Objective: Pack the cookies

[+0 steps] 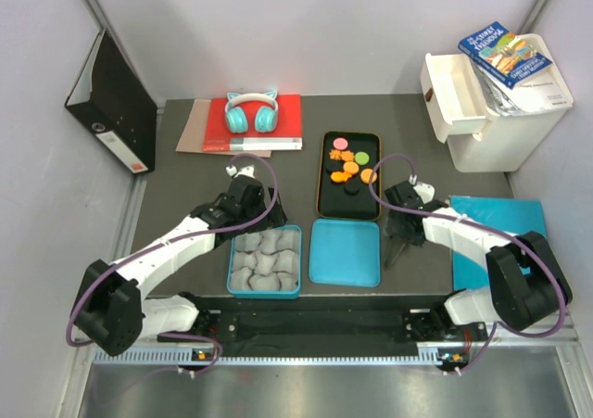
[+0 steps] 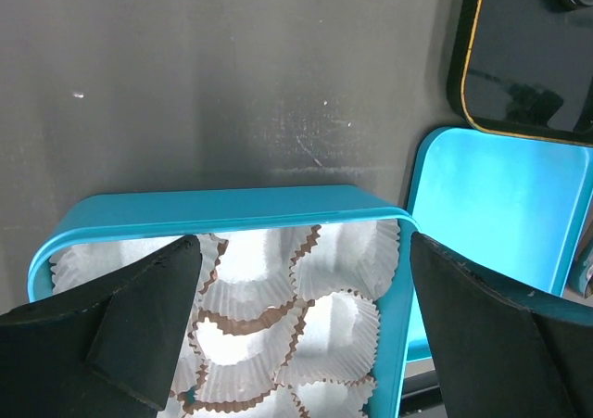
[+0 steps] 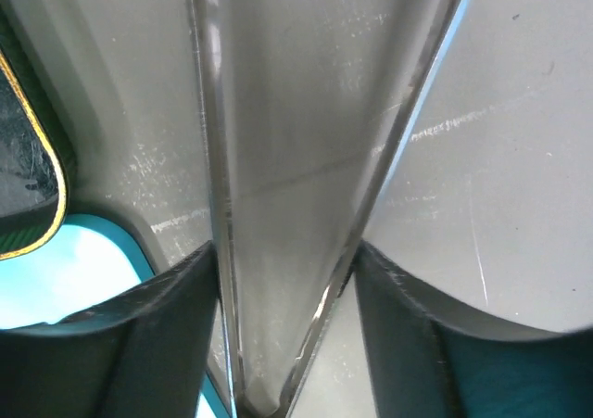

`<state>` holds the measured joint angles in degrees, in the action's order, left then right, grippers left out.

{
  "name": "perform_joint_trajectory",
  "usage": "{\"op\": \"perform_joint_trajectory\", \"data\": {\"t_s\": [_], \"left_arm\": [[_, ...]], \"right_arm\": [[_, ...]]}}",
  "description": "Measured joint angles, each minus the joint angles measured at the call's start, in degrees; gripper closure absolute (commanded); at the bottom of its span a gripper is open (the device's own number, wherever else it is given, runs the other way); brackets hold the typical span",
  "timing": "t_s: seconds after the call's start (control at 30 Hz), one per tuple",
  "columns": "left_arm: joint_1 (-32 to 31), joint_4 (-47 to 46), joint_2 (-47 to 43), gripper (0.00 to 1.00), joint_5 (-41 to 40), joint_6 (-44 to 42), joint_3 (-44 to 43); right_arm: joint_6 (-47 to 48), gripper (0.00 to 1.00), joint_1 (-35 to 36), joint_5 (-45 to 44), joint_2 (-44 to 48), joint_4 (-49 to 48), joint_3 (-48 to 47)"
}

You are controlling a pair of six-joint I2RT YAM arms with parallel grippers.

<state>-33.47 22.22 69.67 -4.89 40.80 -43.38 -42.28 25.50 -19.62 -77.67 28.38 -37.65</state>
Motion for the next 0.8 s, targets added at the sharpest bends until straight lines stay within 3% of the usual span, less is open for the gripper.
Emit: {"op": "perform_joint_trajectory", "data": {"t_s": [0.07,0.27,0.8], "left_arm": [[0.0,0.0,0.0,0.02,0.0,0.0,0.1],[0.0,0.0,0.0,0.02,0.0,0.1,0.5],[0.0,-0.1,1.0,0.02,0.6,1.3,1.3]], "right_arm": [[-0.2,0.54,0.0,0.0,0.0,0.0,0.0],[-0.4,0.54,0.0,-0.5,2.6,2.4,0.1],[3.8,0.53,0.0,-3.1,24.5,9.0,-1.4]]}}
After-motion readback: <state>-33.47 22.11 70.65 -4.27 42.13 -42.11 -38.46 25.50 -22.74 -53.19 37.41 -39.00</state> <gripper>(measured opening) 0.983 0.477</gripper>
